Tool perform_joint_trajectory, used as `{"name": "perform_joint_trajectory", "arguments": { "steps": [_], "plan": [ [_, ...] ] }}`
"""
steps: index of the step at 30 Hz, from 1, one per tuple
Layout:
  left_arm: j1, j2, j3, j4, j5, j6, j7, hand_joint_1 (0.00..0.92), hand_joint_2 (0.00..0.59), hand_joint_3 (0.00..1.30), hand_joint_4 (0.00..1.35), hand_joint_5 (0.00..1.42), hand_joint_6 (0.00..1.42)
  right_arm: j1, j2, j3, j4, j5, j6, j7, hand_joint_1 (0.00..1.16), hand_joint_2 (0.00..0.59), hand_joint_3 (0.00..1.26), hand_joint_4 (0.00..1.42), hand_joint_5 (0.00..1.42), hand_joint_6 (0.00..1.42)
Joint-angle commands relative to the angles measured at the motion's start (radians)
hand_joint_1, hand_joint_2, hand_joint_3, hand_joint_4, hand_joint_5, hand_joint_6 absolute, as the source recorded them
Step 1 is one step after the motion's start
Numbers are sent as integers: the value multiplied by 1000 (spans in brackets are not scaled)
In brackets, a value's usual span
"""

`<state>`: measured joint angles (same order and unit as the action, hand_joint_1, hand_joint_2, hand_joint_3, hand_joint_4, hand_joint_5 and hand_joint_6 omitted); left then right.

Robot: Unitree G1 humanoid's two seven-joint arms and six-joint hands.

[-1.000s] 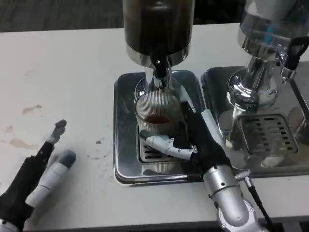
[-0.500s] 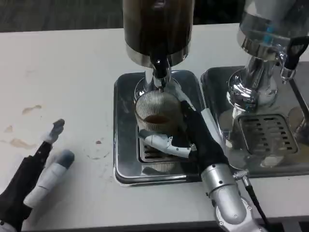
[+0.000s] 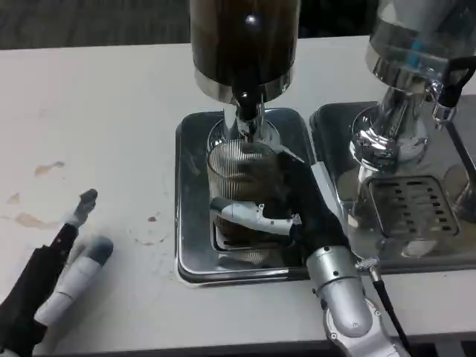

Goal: Grasp the cup under the faucet to collect the drink, then remove the cup.

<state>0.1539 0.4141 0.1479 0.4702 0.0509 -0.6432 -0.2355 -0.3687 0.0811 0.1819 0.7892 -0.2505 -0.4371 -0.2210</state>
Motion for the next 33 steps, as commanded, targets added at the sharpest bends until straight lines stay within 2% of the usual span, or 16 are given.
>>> {"name": "perform_joint_trajectory", "arguments": {
  "steps": [1,8,14,23,33],
  "plan": [
    [12,12,8,-20,2,11,10,0,93,0,0,0,0,-2,12,-2,30,-6,-15,-30,1100,189,489,545,665,899],
    [9,15,5,-21,1,15,3,0,93,0,0,0,0,10,18,-9,18,-12,-63,-84,1124,170,591,614,767,1066],
    [1,18,3,-16,0,14,-1,0,93,0,0,0,0,24,18,-12,-4,-16,-89,-115,1126,149,650,651,812,1140],
    [-5,16,-3,-9,1,14,-5,0,88,0,0,0,0,38,24,-20,-22,-15,-107,-129,1120,148,695,694,838,1193],
    [-19,17,-16,-4,2,7,-14,0,88,0,0,0,0,93,20,-17,-105,-7,-122,-115,1114,130,722,724,862,1227]
  ]
}}
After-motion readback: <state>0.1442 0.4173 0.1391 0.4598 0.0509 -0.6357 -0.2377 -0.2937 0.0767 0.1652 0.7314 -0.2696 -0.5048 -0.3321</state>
